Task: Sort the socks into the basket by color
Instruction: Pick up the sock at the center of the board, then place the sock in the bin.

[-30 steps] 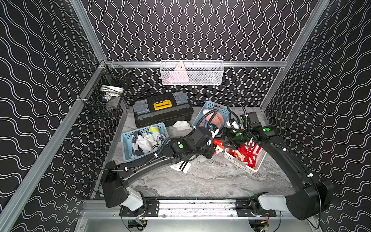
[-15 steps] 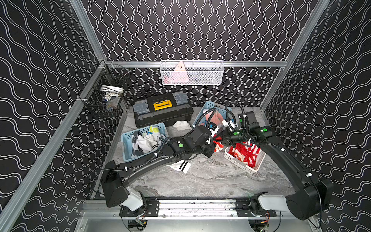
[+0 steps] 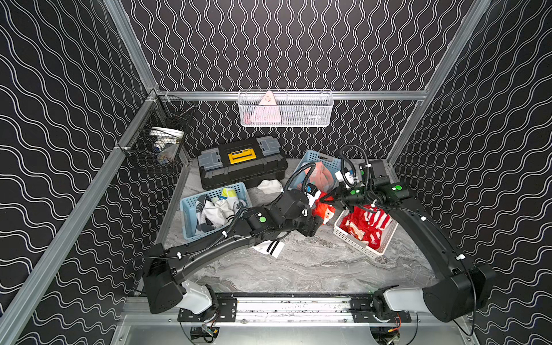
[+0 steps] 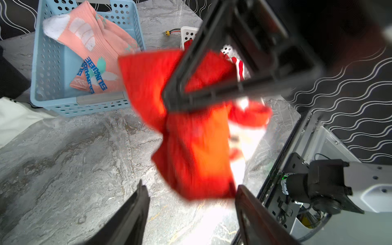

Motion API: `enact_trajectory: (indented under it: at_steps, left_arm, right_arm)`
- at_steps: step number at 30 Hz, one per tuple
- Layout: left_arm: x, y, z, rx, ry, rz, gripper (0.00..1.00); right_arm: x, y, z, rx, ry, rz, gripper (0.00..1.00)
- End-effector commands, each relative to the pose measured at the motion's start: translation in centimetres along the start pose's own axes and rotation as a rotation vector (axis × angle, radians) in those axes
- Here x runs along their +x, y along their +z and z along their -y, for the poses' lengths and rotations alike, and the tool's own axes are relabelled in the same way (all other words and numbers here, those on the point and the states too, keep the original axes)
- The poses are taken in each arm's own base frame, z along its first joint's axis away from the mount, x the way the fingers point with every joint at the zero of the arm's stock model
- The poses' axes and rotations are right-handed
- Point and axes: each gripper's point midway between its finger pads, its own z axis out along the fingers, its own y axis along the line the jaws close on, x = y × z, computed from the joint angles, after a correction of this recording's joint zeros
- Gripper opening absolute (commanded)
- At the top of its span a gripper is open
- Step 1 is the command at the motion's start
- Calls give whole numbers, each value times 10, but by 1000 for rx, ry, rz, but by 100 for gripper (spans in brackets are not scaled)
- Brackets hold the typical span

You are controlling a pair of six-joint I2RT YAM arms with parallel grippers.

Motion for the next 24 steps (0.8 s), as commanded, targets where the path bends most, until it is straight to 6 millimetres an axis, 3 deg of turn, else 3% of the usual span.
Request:
enact_trajectory:
  at_steps: [1, 7, 15, 24]
  left_arm:
    - [-1, -9, -2, -2, -23, 12, 70]
    - [11, -20, -13, -54, -53, -40, 71]
    - [35, -33, -36, -99, -129, -91, 71]
    - [52, -39, -57, -138, -159, -127, 72]
  right_arm:
    - [-16, -14, 15, 54, 1, 53, 0]
    - [-59, -51, 67, 217, 51, 200, 0]
    - [-113, -101, 158, 536, 157, 437, 0]
    - [-153, -100, 235, 686, 246, 599, 0]
